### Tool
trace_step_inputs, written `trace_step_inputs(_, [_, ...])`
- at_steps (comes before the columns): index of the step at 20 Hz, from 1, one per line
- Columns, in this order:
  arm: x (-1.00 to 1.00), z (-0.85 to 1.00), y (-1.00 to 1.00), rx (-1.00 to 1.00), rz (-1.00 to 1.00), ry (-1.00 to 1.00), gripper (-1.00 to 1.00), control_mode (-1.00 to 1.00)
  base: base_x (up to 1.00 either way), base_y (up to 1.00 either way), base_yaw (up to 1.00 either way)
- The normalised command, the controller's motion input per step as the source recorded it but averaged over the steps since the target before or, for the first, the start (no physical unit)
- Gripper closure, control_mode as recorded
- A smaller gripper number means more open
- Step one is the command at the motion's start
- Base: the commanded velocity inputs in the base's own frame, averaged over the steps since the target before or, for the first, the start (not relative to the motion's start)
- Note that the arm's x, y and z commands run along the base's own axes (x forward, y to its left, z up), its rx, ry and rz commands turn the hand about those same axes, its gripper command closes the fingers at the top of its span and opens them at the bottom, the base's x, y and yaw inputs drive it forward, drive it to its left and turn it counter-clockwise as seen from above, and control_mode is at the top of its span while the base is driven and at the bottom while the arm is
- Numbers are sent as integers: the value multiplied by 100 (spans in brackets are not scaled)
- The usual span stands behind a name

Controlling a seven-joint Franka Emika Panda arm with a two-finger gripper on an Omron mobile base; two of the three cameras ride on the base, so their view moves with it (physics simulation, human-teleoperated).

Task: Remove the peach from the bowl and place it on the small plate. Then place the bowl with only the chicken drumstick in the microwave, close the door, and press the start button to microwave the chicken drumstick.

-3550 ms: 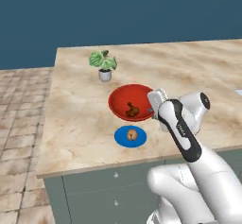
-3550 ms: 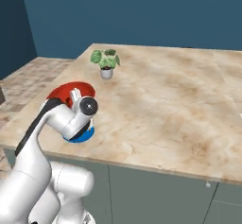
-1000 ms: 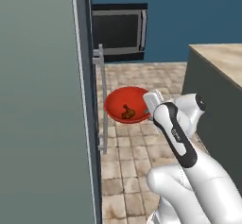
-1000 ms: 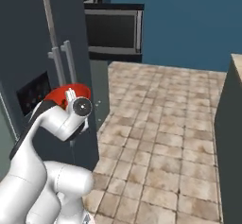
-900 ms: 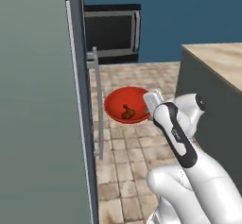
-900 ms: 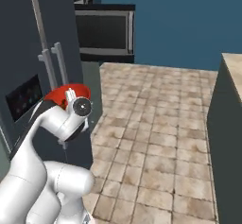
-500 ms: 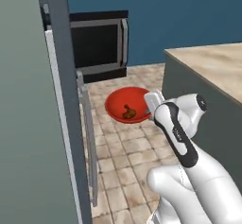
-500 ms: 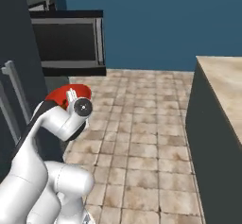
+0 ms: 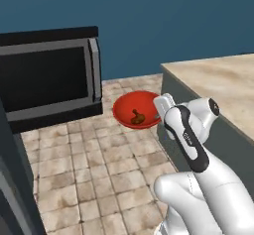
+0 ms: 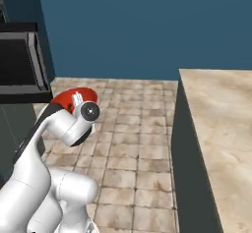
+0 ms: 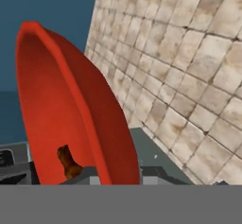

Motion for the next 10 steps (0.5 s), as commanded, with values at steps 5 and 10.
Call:
trace_step_inputs(5, [0,0,0,0,0,0,100,100,100,-27,19])
trace_step_inputs(10, [0,0,0,0,0,0,100,100,97,0,39])
